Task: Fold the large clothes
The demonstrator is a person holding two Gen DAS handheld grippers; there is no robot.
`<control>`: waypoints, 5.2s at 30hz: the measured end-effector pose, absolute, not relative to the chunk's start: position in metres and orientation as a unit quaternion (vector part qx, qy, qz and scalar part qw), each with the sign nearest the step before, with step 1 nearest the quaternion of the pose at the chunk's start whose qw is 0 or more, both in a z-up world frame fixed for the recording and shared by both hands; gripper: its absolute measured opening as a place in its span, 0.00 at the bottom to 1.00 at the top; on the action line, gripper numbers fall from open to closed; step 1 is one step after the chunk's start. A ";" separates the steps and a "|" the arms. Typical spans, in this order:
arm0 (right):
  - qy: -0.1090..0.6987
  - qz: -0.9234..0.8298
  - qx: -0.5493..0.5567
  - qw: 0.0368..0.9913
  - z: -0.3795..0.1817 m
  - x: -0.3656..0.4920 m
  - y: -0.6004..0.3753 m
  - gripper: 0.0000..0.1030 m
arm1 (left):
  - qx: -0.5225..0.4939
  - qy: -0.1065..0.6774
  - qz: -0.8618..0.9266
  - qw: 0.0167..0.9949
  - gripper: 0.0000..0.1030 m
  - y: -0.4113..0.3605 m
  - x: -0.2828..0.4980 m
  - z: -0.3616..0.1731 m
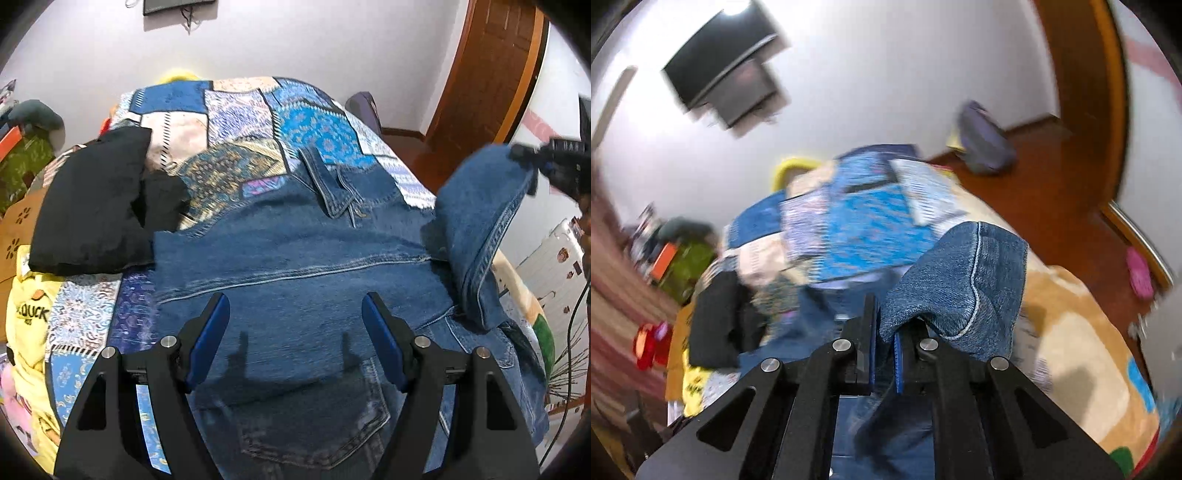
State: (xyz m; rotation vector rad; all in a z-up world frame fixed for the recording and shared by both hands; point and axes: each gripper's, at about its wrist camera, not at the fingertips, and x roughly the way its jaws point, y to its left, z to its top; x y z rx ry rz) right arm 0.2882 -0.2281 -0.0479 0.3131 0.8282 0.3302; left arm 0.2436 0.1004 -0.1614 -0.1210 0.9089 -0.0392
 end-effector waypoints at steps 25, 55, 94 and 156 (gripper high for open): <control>0.597 0.367 -0.080 0.709 -0.160 0.210 0.032 0.19 | -0.123 0.430 0.080 0.891 0.71 0.208 0.162 -0.166; 0.474 0.093 -0.110 0.869 -0.118 0.253 -0.231 0.56 | -0.145 0.501 0.038 0.852 0.71 0.196 0.258 -0.193; 0.485 0.102 0.039 0.868 -0.162 0.345 -0.276 0.14 | -0.017 0.477 0.077 0.875 0.04 0.190 0.340 -0.199; 0.600 0.114 0.028 0.791 -0.208 0.182 -0.307 0.55 | -0.259 0.595 0.014 0.761 0.96 0.206 0.163 -0.279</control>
